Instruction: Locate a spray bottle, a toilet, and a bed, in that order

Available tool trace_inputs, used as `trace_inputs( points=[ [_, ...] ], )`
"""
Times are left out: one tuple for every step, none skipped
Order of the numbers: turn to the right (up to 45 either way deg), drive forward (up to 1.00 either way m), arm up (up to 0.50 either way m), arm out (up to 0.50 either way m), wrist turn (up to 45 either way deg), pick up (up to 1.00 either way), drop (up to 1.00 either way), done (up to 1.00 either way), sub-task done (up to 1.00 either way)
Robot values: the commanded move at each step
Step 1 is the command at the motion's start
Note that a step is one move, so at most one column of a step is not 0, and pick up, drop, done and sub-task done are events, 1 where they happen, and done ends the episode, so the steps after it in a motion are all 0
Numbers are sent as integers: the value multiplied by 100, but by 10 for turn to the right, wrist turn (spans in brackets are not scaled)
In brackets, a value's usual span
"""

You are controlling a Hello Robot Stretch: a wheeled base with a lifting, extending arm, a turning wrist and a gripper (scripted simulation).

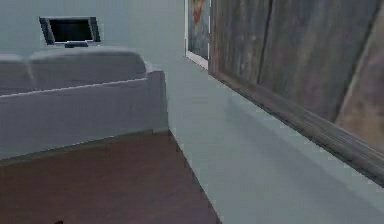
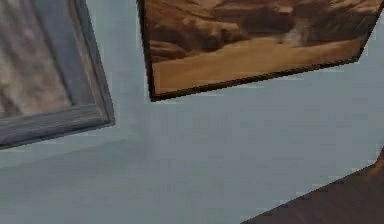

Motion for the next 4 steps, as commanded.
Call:
trace_inputs(
  points=[
    [-240,0,0,0,0,0,0,0,0],
    [0,85,0,0,0,0,0,0,0],
    [-450,0,0,0,0,0,0,0,0],
    [0,70,0,0,0,0,0,0,0]
  ],
)
